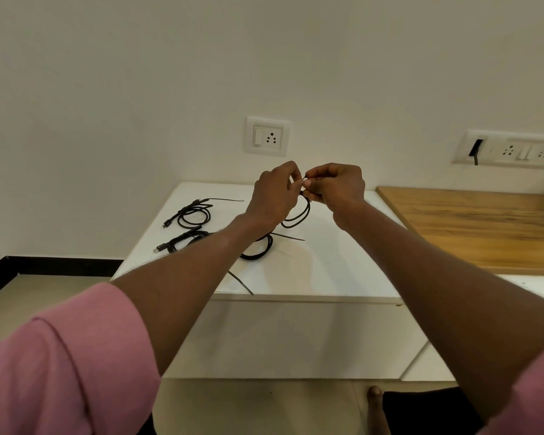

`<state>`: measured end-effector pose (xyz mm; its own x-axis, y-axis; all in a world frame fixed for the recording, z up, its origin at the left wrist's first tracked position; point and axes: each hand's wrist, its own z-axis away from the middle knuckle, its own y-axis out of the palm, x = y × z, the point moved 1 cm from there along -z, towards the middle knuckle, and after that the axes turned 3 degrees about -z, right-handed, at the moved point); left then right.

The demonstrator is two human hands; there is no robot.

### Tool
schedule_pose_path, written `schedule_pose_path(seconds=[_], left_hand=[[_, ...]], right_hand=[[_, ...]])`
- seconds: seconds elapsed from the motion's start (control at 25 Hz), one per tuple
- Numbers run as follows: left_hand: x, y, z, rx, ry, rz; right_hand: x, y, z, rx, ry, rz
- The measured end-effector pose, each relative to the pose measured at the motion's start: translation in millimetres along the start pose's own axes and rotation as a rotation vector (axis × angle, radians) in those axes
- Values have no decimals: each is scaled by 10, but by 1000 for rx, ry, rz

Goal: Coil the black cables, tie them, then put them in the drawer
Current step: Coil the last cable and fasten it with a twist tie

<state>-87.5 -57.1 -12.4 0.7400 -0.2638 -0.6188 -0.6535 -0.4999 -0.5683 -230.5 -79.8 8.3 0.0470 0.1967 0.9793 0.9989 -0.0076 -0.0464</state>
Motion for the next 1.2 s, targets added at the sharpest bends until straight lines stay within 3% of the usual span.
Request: schedule_pose_path(seconds=[0.84,1.2], left_hand=[[0,-13,-2,23,-4,-19],[-32,11,-15,124,-90,250]], right_hand=[[5,17,5,18,-20,123],[28,40,59,1,-119,392]])
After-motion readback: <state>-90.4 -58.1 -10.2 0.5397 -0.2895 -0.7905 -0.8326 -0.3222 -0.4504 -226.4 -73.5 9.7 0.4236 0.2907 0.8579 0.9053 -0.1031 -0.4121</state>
